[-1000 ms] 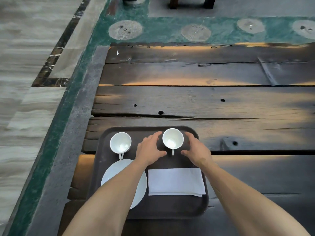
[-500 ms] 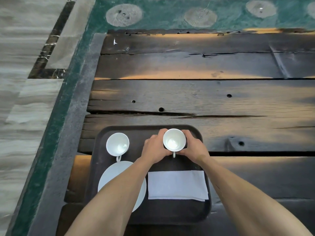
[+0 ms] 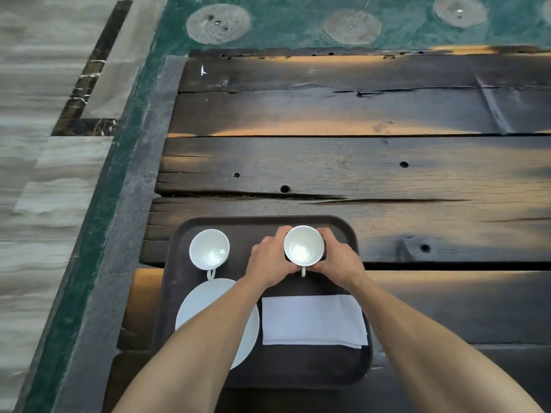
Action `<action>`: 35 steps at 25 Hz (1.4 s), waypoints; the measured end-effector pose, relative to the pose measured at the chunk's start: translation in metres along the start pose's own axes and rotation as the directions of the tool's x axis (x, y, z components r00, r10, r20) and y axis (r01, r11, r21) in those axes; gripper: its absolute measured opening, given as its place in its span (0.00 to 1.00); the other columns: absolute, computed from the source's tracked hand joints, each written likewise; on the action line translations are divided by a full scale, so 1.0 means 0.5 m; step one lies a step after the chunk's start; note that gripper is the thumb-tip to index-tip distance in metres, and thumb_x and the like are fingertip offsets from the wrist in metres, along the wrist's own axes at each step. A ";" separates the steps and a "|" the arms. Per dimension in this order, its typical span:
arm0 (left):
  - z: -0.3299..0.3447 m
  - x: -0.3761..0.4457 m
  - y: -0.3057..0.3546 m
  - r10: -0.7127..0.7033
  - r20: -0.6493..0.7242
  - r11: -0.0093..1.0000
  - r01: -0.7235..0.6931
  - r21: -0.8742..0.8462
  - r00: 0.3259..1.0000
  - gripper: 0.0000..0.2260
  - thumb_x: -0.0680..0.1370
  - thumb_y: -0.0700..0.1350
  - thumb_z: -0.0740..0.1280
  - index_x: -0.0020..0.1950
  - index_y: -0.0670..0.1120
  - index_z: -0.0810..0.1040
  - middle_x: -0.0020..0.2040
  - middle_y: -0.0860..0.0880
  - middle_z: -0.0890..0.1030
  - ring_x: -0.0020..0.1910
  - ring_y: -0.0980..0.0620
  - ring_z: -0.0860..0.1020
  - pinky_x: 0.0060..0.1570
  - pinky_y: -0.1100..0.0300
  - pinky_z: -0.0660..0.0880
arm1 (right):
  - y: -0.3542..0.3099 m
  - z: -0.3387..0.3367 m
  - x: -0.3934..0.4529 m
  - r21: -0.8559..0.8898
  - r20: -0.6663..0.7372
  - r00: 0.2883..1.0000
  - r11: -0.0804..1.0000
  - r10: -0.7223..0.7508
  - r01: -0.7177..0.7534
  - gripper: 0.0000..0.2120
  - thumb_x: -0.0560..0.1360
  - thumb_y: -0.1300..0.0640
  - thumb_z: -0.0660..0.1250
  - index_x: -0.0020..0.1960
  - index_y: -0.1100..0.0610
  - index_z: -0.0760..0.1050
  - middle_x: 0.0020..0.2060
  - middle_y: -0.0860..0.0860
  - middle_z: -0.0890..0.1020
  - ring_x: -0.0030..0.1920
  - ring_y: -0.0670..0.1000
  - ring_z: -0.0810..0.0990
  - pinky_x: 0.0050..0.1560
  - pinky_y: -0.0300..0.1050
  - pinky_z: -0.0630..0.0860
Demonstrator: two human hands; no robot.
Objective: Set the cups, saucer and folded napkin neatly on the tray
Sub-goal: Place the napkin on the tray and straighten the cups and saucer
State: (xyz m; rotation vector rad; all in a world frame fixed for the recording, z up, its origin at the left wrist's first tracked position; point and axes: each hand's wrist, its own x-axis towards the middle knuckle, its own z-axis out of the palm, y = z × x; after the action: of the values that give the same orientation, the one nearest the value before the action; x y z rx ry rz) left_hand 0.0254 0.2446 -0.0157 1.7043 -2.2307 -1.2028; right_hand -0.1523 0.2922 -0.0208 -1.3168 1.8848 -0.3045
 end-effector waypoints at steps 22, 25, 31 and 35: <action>0.012 -0.011 -0.005 -0.014 -0.034 1.000 0.014 -0.021 0.999 0.31 0.66 0.57 0.76 0.64 0.59 0.64 0.57 0.54 0.79 0.57 0.49 0.73 0.55 0.50 0.70 | 0.003 0.014 -0.004 -0.054 -0.026 1.000 0.998 0.007 -0.009 0.35 0.64 0.39 0.75 0.63 0.37 0.59 0.52 0.44 0.83 0.50 0.53 0.81 0.45 0.49 0.77; 0.012 -0.009 -0.004 -0.013 -0.041 1.000 0.013 -0.006 0.999 0.31 0.66 0.57 0.76 0.64 0.59 0.64 0.56 0.54 0.79 0.57 0.49 0.73 0.54 0.51 0.69 | 0.003 0.016 -0.004 -0.039 -0.028 1.000 0.999 0.003 -0.004 0.35 0.65 0.39 0.75 0.64 0.37 0.59 0.53 0.44 0.83 0.51 0.52 0.81 0.45 0.48 0.76; 0.013 -0.013 -0.002 -0.039 -0.036 0.999 0.039 -0.018 0.999 0.31 0.66 0.56 0.76 0.64 0.59 0.64 0.55 0.55 0.78 0.58 0.49 0.73 0.52 0.53 0.67 | 0.000 0.020 -0.007 -0.054 -0.042 0.999 0.998 0.027 -0.030 0.35 0.66 0.41 0.75 0.65 0.37 0.59 0.54 0.45 0.83 0.51 0.53 0.81 0.43 0.46 0.73; 0.011 -0.016 0.004 -0.051 -0.028 0.999 0.051 0.013 0.998 0.32 0.66 0.54 0.76 0.65 0.59 0.64 0.58 0.55 0.79 0.59 0.48 0.73 0.55 0.50 0.70 | -0.003 0.019 -0.008 -0.095 -0.039 0.998 0.994 0.047 -0.051 0.34 0.67 0.42 0.75 0.66 0.39 0.59 0.53 0.45 0.83 0.50 0.53 0.81 0.42 0.47 0.74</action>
State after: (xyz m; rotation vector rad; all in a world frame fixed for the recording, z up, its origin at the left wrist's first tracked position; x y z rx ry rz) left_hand 0.0240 0.2546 -0.0150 1.7819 -2.1985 -1.1696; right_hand -0.1440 0.2974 -0.0242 -1.3342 1.9807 -0.2161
